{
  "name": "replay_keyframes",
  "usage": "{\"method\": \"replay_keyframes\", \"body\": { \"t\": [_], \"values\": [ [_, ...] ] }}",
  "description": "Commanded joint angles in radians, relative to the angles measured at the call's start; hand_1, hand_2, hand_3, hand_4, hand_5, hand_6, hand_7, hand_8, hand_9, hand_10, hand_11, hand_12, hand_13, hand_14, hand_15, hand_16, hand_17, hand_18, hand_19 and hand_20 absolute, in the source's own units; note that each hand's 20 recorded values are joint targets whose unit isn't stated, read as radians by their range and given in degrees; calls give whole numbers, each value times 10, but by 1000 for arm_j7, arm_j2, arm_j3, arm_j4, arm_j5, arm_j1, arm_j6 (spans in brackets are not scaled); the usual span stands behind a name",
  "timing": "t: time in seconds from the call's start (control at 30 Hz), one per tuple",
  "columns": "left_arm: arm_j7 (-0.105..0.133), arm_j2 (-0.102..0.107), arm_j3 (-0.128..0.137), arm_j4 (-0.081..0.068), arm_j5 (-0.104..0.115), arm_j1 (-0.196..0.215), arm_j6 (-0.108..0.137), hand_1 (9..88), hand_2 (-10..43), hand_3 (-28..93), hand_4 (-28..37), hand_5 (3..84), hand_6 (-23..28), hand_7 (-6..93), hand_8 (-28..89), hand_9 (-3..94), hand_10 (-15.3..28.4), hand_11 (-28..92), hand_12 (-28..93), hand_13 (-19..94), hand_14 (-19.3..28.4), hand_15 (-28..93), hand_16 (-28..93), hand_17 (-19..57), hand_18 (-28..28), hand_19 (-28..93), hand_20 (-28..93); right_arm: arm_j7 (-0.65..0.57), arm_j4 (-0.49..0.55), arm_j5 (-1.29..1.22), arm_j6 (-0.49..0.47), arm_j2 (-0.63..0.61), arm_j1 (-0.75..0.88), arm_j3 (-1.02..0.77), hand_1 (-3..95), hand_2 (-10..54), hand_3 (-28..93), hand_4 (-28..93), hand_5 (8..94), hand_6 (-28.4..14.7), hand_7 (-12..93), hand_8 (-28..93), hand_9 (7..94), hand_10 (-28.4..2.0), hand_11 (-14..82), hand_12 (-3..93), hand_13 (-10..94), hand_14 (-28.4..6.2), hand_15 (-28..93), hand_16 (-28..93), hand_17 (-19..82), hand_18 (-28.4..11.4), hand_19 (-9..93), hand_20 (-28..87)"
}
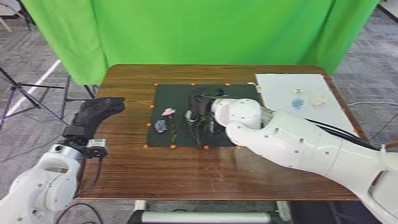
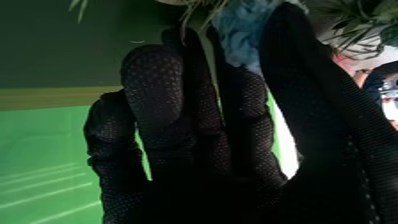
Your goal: Arrange flowers
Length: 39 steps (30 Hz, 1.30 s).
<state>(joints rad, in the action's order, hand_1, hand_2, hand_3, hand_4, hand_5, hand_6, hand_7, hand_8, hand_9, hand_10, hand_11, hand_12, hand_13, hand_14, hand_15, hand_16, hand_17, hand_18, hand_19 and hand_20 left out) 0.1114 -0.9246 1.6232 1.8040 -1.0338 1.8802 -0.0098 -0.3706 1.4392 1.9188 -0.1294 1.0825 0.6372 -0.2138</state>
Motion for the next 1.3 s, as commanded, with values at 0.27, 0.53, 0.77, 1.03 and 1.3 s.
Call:
{"method": "replay_keyframes", "body": {
  "t": [0.27, 0.53, 0.77, 1.03, 1.3],
  "values": [
    [-11, -4, 15, 7, -4, 20, -22, 301, -22, 623, -170, 474, 47, 181, -74, 460, 142, 240, 130, 354, 182, 220, -11, 31, 139, 137, 141, 4, 24, 1, -41, -23, -17, -26, 419, -95, 645, -163, 579, -8, 151, -93, 589, -142, 83, 187, 675, -121, 610, 341, 287, -240, 741, 653],
    [-20, -2, 17, 9, -7, 21, -32, 301, -25, 624, -168, 475, 47, 180, -75, 460, 142, 240, 130, 354, 181, 219, -10, 30, 140, 134, 141, 18, 74, -16, -128, -60, -20, -93, 373, -95, 643, -162, 559, -10, 134, -88, 541, -152, 72, 178, 673, -126, 565, 323, 279, -244, 720, 645],
    [-21, -5, 13, 8, -8, 17, -41, 298, -29, 626, -168, 474, 47, 180, -74, 459, 141, 239, 131, 354, 180, 216, -10, 28, 140, 128, 139, 42, 209, 3, -3, -201, 40, -228, 350, -95, 637, -158, 542, -19, 114, -80, 511, -159, 68, 176, 660, -137, 544, 322, 270, -249, 708, 643],
    [-2, -8, 26, 17, -2, 44, -15, 299, -31, 627, -169, 440, 49, 171, -72, 457, 142, 237, 130, 359, 180, 215, -9, 46, 147, 174, 166, 29, 205, 55, 310, -417, 197, -331, 344, -95, 639, -157, 529, -16, 112, -75, 532, -132, 74, 175, 661, -140, 451, 310, 258, -239, 686, 636],
    [-3, -16, 25, 17, -6, 43, -20, 300, -32, 625, -168, 439, 51, 167, -71, 457, 143, 237, 132, 359, 180, 217, -9, 43, 146, 168, 165, -18, 110, 41, 271, -468, 323, -456, 346, -95, 644, -161, 527, -13, 118, -76, 562, -123, 78, 170, 683, -139, 440, 329, 266, -238, 686, 635]
  ]
}}
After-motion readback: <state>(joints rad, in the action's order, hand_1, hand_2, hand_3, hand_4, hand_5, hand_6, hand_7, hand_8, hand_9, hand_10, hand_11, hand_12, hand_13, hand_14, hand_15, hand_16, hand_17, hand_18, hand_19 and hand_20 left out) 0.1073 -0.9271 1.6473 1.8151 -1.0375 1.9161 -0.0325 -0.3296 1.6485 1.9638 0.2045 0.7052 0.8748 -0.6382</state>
